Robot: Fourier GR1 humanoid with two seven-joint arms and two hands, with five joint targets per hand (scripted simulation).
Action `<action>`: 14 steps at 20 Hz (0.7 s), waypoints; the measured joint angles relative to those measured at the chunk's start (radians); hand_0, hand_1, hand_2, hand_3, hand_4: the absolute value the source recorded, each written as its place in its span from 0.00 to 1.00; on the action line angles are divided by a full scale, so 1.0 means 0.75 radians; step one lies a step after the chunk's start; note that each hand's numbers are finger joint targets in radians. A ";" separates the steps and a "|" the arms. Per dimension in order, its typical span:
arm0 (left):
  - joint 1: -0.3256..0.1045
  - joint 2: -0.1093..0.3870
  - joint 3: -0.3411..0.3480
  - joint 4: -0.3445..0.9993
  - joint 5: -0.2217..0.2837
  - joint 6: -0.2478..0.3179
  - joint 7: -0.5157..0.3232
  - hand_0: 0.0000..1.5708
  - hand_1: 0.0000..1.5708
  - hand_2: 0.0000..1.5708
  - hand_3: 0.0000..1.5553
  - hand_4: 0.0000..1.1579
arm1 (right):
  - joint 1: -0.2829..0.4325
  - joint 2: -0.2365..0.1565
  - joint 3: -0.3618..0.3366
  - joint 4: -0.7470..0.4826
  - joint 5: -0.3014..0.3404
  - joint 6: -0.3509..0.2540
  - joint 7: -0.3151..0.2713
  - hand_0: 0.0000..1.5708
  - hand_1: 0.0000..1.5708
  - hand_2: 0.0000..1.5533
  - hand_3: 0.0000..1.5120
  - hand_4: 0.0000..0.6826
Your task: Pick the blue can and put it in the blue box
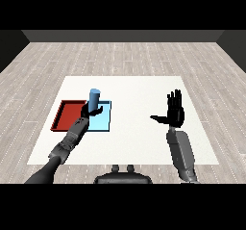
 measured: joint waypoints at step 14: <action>-0.014 -0.032 -0.039 0.259 -0.102 -0.107 0.097 0.00 0.00 0.00 0.00 0.00 | -0.018 0.007 -0.031 0.078 -0.018 0.075 -0.055 0.00 0.00 0.00 0.00 0.00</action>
